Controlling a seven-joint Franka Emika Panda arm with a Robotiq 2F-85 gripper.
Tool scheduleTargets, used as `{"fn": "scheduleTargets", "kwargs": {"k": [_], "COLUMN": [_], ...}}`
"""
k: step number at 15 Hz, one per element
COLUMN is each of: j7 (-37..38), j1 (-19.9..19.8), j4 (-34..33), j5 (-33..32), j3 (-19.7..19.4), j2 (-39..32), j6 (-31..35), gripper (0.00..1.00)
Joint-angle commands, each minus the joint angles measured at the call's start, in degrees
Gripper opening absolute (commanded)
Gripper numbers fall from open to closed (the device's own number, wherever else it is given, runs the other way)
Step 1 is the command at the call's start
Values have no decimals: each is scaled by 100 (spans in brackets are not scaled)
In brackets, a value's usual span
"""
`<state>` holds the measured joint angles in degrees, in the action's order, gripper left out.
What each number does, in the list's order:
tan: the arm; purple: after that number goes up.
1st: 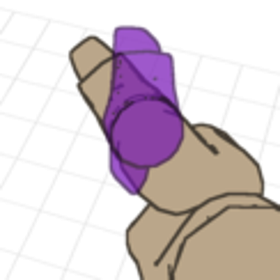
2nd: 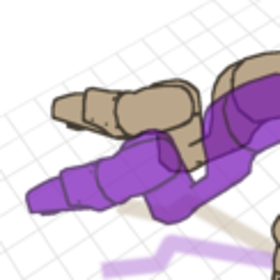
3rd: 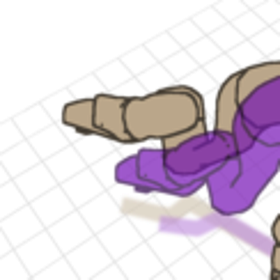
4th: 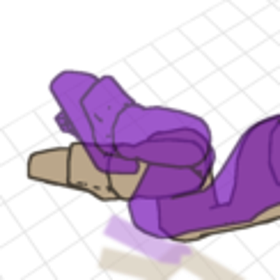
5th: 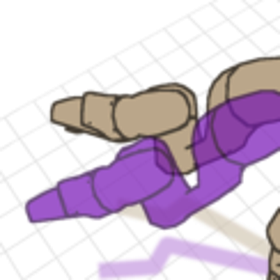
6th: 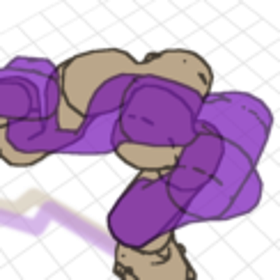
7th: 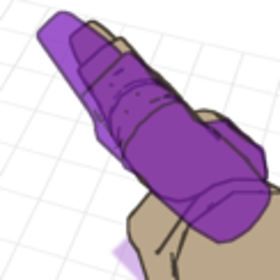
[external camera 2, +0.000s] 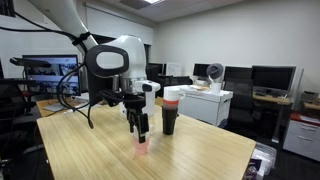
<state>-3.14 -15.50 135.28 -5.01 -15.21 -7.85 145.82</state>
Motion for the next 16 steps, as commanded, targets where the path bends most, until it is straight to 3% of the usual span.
{"fn": "scheduleTargets", "kwargs": {"k": [1, 2, 3, 7, 12, 14, 16], "j7": [-313, -344, -383, -488, -408, -322, -408], "j1": [-32, -34, -37, -54, -29, -2, 15], "j4": [-45, -66, -84, -193, -371, -524, -752], "j5": [187, 201, 218, 258, 10, -218, -518], "j3": [61, 71, 82, 102, 40, -26, -63], "j2": [-60, -67, -73, -144, -133, 6, 223], "j6": [120, 118, 127, 214, 51, -351, -1193], "gripper": [100, 75, 73, 44, 42, 42, 42]}}
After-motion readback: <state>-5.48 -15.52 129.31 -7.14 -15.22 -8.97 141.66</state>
